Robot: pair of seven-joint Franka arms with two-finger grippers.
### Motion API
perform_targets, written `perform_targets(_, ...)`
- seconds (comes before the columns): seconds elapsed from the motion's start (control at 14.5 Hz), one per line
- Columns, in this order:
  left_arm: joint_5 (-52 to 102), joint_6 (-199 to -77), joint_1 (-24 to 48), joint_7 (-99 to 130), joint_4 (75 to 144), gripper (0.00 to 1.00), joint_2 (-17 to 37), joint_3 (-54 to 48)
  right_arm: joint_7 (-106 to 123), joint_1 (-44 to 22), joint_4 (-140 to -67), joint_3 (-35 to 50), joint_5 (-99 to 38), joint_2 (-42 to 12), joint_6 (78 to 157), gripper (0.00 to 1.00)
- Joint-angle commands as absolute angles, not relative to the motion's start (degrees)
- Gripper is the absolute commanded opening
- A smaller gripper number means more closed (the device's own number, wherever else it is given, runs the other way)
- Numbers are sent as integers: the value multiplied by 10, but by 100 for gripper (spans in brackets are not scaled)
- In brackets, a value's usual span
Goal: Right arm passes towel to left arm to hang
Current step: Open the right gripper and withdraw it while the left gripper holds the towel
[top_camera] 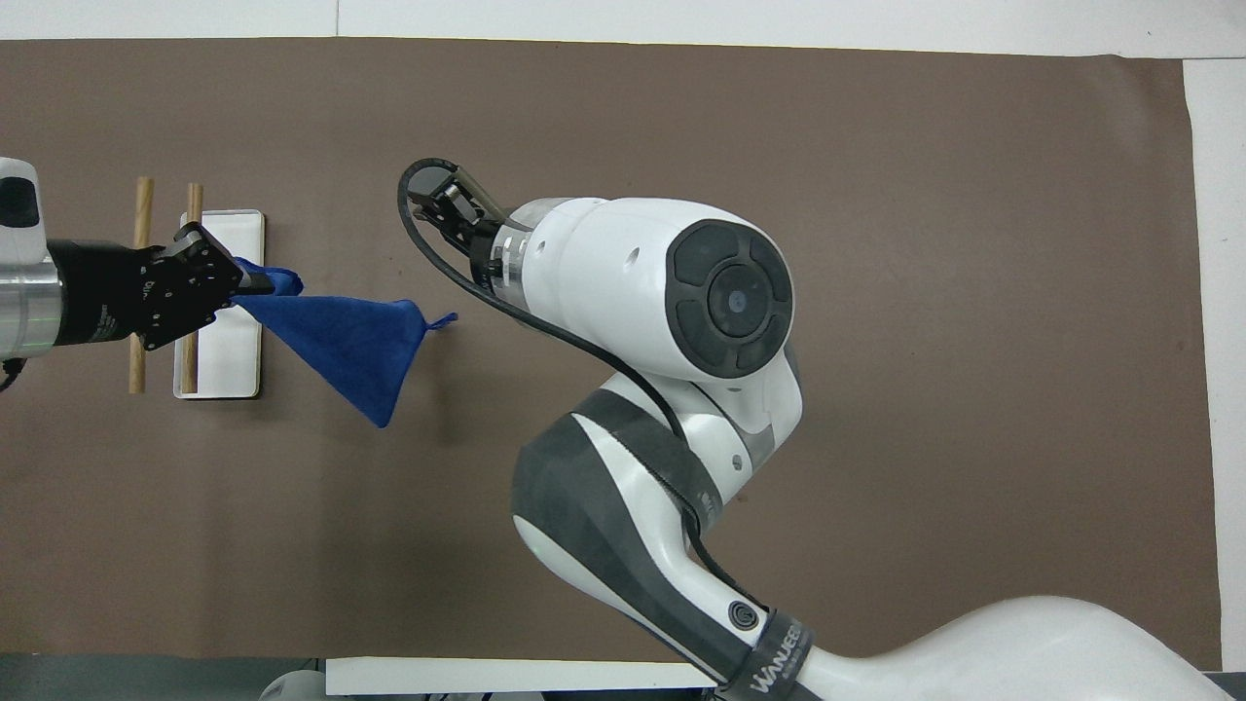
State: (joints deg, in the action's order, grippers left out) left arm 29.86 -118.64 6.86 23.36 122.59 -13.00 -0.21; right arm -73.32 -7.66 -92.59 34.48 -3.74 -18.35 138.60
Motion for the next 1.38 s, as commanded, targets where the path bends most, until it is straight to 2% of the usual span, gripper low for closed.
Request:
perform_targets(0.0, 288, -1151, 40, 127, 1205, 0, -124, -3, -545, -55, -960, 303, -29, -134, 1285, 100)
perform_targets(0.14, 273, -1148, 30, 101, 1188, 0, -119, -3, -408, -54, -960, 246, -29, -105, 1194, 100)
perform_targets(0.34, 250, -1150, 27, 88, 1133, 0, -72, -4, -249, -56, -959, 148, -29, -60, 1052, 100)
perform_targets(0.62, 253, -1167, 22, 118, 1138, 0, -71, -3, -137, -72, -961, 26, -28, -19, 964, 100)
perform_targets(0.89, 254, -1212, 2, 143, 1144, 0, -61, -3, -26, -119, -960, -111, -15, 3, 933, 100)
perform_targets(1.31, 245, -1222, -15, 39, 1092, 0, -21, -2, -21, -119, -969, -142, -14, 3, 947, 100)
